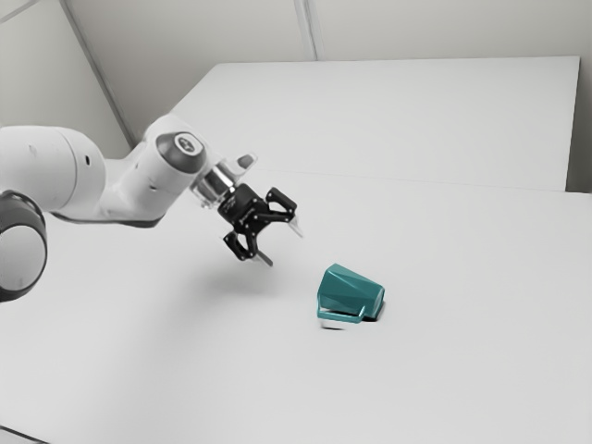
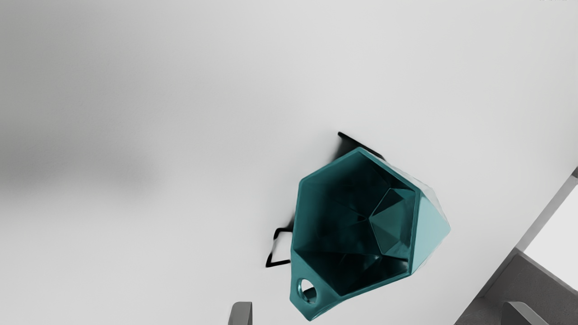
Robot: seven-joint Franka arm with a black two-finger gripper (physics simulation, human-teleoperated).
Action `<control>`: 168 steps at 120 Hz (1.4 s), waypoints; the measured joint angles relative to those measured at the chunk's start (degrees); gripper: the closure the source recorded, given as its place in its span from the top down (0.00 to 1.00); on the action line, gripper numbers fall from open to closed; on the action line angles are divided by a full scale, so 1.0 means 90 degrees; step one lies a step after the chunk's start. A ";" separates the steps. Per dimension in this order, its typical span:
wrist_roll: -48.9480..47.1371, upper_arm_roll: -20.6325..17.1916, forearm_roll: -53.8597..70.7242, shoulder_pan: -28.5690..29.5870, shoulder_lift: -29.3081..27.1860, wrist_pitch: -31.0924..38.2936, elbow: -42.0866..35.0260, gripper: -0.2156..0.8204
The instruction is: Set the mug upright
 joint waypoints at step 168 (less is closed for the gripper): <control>-0.0355 -0.0843 -0.1635 -0.0176 0.0972 0.1352 0.0129 0.14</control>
